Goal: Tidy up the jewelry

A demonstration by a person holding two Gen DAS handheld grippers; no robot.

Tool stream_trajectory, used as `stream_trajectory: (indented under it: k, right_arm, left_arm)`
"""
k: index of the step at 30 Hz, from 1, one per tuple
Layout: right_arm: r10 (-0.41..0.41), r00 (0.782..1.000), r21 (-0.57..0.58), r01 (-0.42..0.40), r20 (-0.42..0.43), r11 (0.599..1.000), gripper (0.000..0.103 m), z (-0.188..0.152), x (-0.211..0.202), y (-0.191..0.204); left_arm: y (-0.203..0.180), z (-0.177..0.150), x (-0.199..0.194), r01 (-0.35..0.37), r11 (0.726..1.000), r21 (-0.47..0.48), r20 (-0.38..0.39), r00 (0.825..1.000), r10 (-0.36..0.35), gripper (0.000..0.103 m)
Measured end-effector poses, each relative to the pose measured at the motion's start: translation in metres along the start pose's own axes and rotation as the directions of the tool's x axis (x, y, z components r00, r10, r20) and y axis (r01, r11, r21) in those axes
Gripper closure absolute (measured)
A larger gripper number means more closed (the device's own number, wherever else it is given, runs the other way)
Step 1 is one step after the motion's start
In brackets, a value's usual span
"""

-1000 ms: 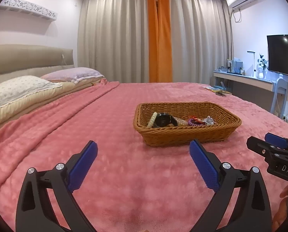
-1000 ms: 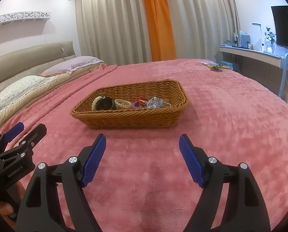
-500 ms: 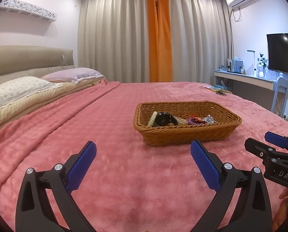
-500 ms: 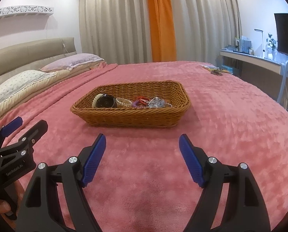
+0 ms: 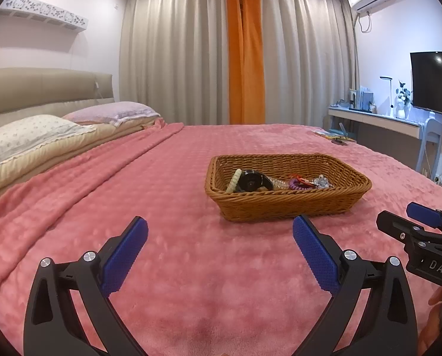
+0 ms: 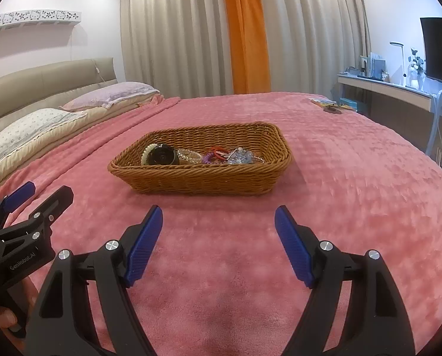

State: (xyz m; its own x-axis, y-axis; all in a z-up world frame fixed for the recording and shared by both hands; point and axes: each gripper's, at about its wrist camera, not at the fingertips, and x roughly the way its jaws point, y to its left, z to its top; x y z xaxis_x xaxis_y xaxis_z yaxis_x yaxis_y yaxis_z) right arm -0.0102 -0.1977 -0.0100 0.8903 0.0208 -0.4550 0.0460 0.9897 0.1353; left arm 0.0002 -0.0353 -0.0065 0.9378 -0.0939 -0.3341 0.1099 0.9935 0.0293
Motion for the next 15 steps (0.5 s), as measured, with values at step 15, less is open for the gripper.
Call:
stream_trajectory:
  k: [15]
  right_arm:
    - [0.001, 1.000, -0.014, -0.001, -0.002, 1.000, 0.029, -0.0014, -0.0019, 0.0008]
  left_arm:
    - [0.0001, 0.0000, 0.0001, -0.001, 1.000, -0.001, -0.001, 1.000, 0.001, 0.008]
